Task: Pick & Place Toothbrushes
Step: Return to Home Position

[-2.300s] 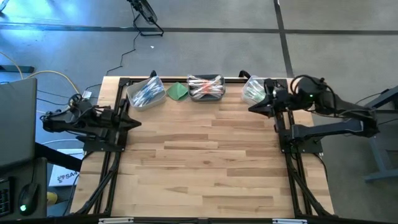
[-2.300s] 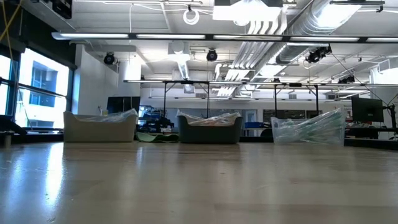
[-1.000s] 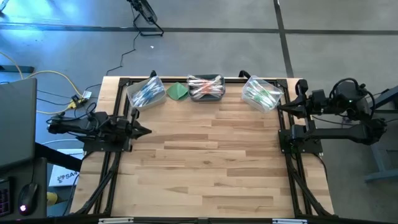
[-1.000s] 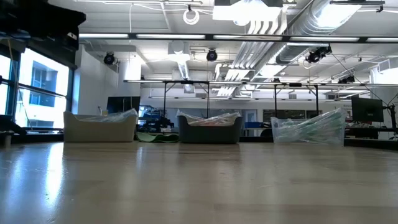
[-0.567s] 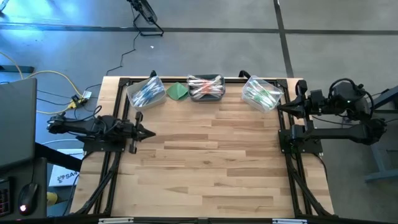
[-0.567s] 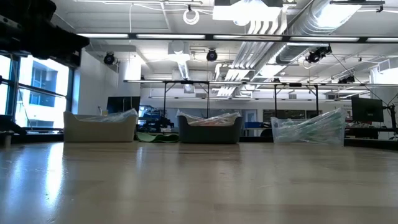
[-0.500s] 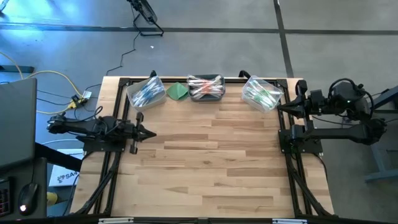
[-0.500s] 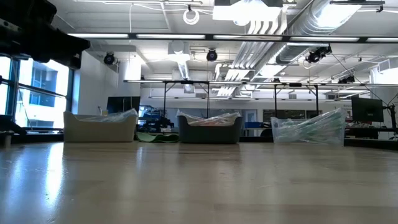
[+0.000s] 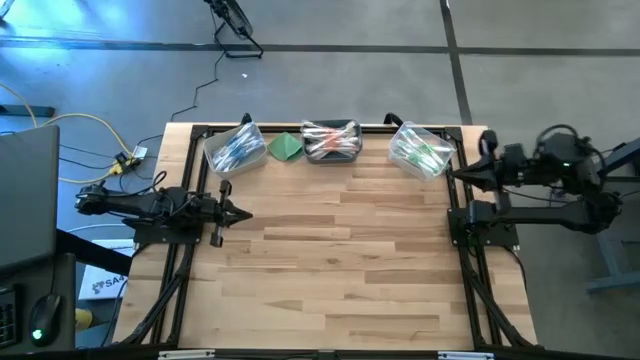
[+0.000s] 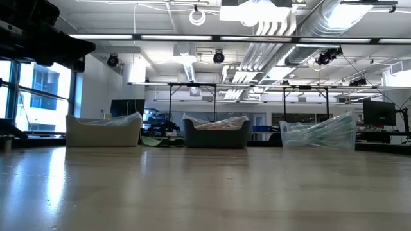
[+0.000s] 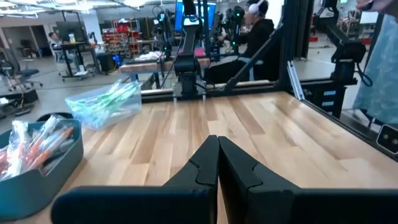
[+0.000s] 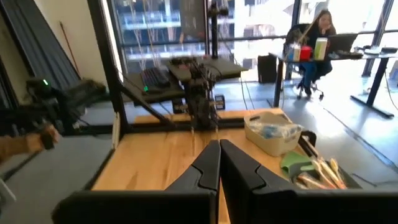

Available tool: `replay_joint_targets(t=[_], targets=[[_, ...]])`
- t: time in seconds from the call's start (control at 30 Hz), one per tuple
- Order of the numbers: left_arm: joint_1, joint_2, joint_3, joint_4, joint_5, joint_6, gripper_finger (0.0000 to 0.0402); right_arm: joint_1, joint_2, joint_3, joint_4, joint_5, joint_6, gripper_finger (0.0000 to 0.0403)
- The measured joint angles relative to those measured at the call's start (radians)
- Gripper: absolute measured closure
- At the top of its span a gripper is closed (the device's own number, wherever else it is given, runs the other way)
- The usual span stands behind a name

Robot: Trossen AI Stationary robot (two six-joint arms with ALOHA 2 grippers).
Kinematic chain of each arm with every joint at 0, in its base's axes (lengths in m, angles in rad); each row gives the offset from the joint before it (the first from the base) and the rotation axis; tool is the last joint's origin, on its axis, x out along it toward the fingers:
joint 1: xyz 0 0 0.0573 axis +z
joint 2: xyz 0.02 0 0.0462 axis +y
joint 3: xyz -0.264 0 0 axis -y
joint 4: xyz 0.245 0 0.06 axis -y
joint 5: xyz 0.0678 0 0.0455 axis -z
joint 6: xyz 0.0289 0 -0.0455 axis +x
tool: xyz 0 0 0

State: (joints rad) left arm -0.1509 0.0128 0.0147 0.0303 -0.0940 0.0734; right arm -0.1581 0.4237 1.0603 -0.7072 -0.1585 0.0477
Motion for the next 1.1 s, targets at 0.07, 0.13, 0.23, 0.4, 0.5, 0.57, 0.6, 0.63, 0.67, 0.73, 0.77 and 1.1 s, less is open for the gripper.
replay_joint_targets(t=[0.07, 0.13, 0.23, 0.4, 0.5, 0.57, 0.6, 0.63, 0.67, 0.73, 0.77, 1.1], targets=[[0.000, 0.000, 0.000, -0.001, 0.000, 0.002, 0.0402, 0.000, -0.028, 0.001, -0.012, -0.005, 0.021, 0.0400], [0.000, 0.000, -0.001, -0.001, 0.000, 0.002, 0.0401, 0.000, -0.069, 0.001, -0.024, -0.007, 0.037, 0.0400], [0.000, 0.000, -0.002, -0.001, 0.000, 0.002, 0.0402, 0.000, -0.119, -0.001, -0.025, -0.007, 0.054, 0.0400], [0.000, 0.000, -0.002, -0.002, 0.000, 0.001, 0.0402, 0.000, -0.200, -0.037, -0.023, -0.003, 0.057, 0.0400], [0.000, 0.000, -0.003, -0.002, 0.000, 0.001, 0.0402, 0.000, -0.249, -0.077, -0.014, -0.002, 0.057, 0.0400], [0.000, 0.000, -0.003, -0.002, 0.000, 0.001, 0.0402, 0.000, -0.283, -0.102, -0.016, 0.003, 0.056, 0.0400], [0.000, 0.000, -0.003, -0.002, 0.000, 0.001, 0.0402, 0.000, -0.300, -0.115, -0.016, 0.003, 0.057, 0.0400], [0.000, 0.000, -0.003, -0.002, 0.000, 0.001, 0.0402, 0.000, -0.313, -0.128, 0.001, 0.003, 0.057, 0.0400], [0.000, 0.000, -0.003, -0.002, 0.001, 0.001, 0.0402, 0.000, -0.326, -0.143, 0.015, 0.003, 0.057, 0.0400], [0.000, 0.000, -0.003, -0.002, 0.002, 0.001, 0.0402, 0.000, -0.359, -0.174, 0.019, 0.003, 0.057, 0.0400], [0.000, 0.000, -0.003, -0.002, 0.002, 0.001, 0.0402, 0.000, -0.373, -0.190, 0.042, 0.004, 0.057, 0.0400], [0.000, 0.000, -0.003, -0.002, 0.004, 0.000, 0.0402, 0.000, -0.405, -0.397, 0.222, 0.056, 0.057, 0.0400]])
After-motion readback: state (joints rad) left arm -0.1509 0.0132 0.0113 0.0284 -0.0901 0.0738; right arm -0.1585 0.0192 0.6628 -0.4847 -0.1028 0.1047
